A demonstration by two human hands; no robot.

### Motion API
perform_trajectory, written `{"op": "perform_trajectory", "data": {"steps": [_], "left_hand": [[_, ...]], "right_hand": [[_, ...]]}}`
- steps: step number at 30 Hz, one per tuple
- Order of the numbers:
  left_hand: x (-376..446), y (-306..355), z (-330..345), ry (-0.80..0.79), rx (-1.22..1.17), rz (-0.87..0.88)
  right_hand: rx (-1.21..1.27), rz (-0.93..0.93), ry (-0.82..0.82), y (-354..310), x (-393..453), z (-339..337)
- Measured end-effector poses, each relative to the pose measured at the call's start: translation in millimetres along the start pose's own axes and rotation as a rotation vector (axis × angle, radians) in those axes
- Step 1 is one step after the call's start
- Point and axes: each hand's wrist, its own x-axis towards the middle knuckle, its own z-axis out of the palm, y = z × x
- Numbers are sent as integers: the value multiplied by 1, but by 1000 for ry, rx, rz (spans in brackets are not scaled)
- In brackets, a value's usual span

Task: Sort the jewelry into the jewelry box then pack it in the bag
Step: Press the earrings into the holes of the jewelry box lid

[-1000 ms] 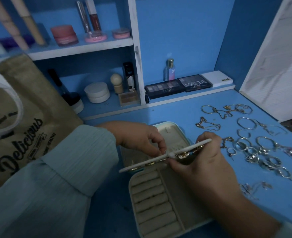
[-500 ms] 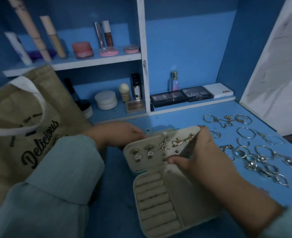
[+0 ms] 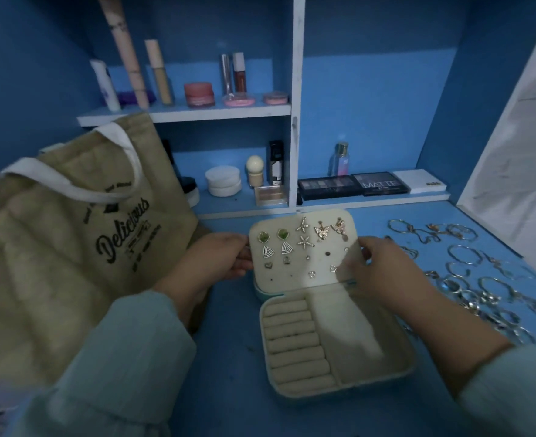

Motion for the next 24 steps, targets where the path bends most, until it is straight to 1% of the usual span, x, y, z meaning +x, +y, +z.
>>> {"op": "perform_trajectory", "data": {"steps": [2,6,8,11,16,21,24], "left_hand": [[-3,-4,5,37,-7,21],[-8,-11,11,46,204,133],[-11,-11,16,62,265,149],[-13,-9,22,65,343,135],[-12,-9,29,52,543,42],[-9,-12,35,80,675,12],[-8,-13,37,91,700,-1]], "right_hand": [[23,29,32,4,1,4],[18,74,-36,7,5,11],[16,95,-62,7,6,11],[-30,113,-117,6,7,12],[-128,108,-189,7,10,14],[-184,96,-181,7,12,13],[-256,35,-197,6,13,14]]}}
